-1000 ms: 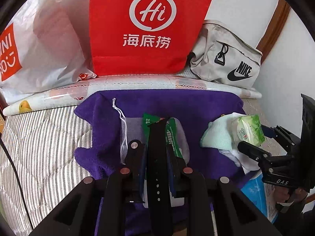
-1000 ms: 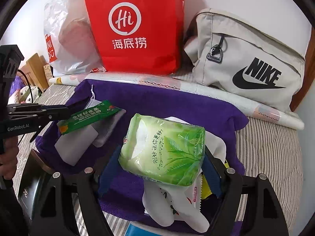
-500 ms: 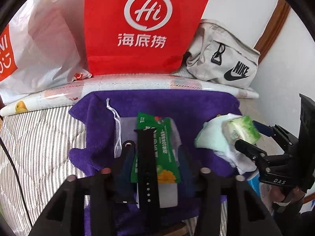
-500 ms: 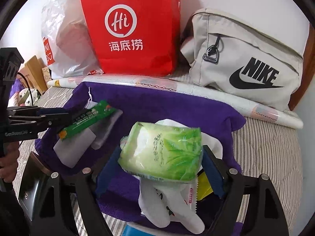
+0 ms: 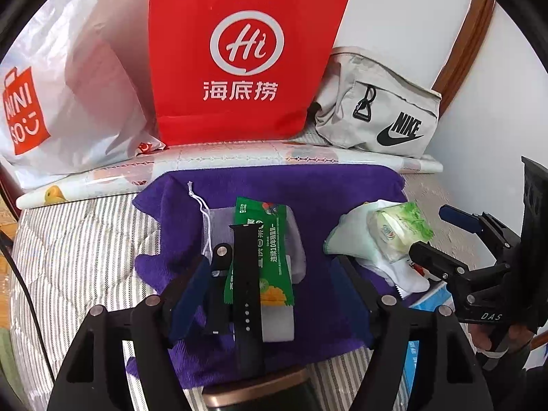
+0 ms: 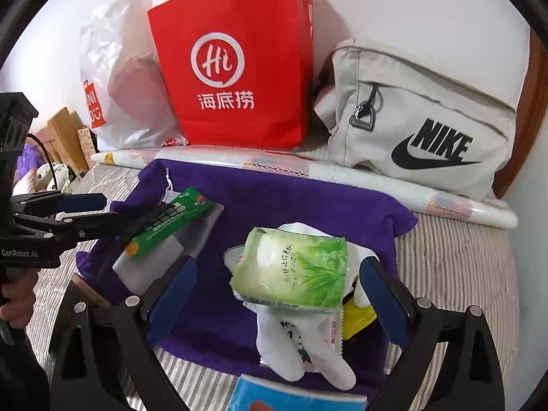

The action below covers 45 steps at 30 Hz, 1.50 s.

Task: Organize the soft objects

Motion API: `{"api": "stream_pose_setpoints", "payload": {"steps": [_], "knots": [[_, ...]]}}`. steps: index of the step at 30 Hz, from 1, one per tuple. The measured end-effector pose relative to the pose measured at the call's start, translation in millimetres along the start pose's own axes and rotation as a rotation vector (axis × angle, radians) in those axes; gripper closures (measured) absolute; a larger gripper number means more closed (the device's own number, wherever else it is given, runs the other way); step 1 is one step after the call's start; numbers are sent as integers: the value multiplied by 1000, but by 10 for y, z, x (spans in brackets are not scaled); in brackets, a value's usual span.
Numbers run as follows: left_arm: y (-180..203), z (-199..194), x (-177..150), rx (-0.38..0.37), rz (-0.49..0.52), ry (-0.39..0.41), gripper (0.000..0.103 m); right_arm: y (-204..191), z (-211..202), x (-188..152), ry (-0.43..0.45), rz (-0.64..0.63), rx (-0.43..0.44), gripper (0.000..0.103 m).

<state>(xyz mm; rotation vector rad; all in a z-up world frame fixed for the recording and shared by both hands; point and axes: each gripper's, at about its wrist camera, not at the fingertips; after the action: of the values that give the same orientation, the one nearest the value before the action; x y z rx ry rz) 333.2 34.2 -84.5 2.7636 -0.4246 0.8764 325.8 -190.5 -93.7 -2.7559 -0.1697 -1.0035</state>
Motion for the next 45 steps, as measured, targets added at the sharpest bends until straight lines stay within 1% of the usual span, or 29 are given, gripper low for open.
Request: {"api": "stream_pose_setpoints", "payload": {"steps": [3,5,10,17,21,30,33,38,45], "knots": [[39,-115,-15,5,0,12,28,-31,-111,-16,15,-10,-6,7],[62,-181,-30,9,-2,18,24,-39,-212,-27,28,-8,-3,6],[117,-370,-100,6,-23,27,23,-63,-457,-70,65,-14,-9,6],[297,-668,-218,16,-16,30,20,-70,-871,-204,101,2,3,6],[426,-847,-331,24,-8,33,20,-128,-1092,-314,113,-8,0,6],[634,-1267,-656,17,-39,71,20,-267,-1607,-673,143,-19,23,6],[741,-1431,-785,42,-35,88,20,-260,-1798,-809,153,-2,31,6],[925,-1680,-994,107,-45,110,20,-244,-2081,-1033,164,28,44,6],[1223,-1947,-1295,216,-31,134,20,-184,-2435,-1369,202,73,35,6]]}}
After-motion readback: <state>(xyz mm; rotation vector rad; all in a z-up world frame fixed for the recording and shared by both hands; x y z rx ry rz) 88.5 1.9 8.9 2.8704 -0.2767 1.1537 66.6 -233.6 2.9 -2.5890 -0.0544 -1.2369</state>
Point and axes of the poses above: each gripper's, at about its wrist camera, not at the fingertips, and z roughly the way its jaws point, y to its right, x to its top, and after that the axes turned 8 degrees about z, right-handed
